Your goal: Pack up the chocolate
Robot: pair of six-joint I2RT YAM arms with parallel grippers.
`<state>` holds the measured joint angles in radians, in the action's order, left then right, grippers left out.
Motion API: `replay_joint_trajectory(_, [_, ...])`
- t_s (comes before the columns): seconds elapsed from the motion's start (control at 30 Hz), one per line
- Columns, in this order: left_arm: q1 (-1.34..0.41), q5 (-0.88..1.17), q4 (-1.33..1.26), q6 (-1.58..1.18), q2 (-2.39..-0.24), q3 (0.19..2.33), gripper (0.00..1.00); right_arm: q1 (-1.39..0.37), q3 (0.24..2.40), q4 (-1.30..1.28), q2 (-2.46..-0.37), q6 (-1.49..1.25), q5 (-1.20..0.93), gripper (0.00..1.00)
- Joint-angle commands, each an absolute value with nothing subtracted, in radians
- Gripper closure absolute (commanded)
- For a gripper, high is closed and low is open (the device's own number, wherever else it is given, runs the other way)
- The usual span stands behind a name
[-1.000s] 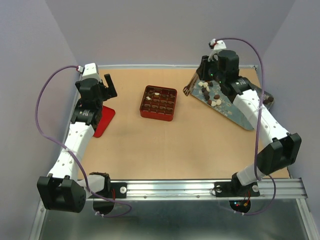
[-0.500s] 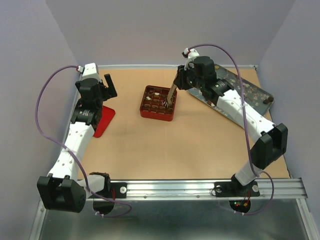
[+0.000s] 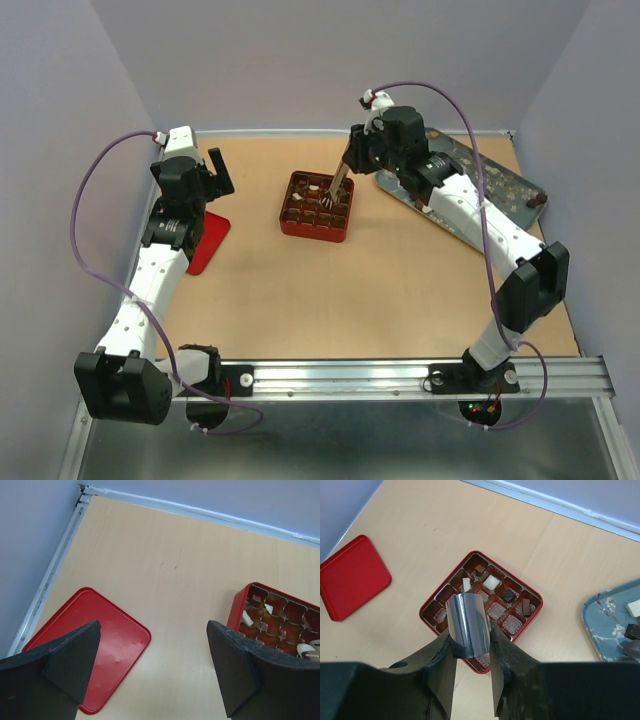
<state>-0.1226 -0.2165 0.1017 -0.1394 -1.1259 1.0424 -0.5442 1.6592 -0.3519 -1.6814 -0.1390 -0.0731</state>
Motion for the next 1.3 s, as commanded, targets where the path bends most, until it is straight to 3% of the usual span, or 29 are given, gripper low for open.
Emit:
replay_joint_trajectory(0.0, [-0.117, -0.212, 0.063, -0.135, -1.123, 1.049, 0.01, -0.561, 1.727, -0.311, -1.700, -0.146, -0.091, 0.74])
replay_joint_trajectory(0.4, [-0.115, -0.215, 0.064, -0.130, -1.120, 1.049, 0.01, -0.568, 1.741, -0.311, -1.723, -0.146, -0.095, 0.73])
replay_joint_trajectory(0.83, [-0.114, -0.215, 0.064, -0.132, -1.120, 1.049, 0.01, -0.568, 1.759, -0.311, -1.740, -0.141, -0.090, 0.62])
replay_joint_trajectory(1.27, [-0.114, -0.216, 0.064, -0.132, -1.115, 1.048, 0.01, -0.571, 1.781, -0.311, -1.720, -0.138, -0.058, 0.61])
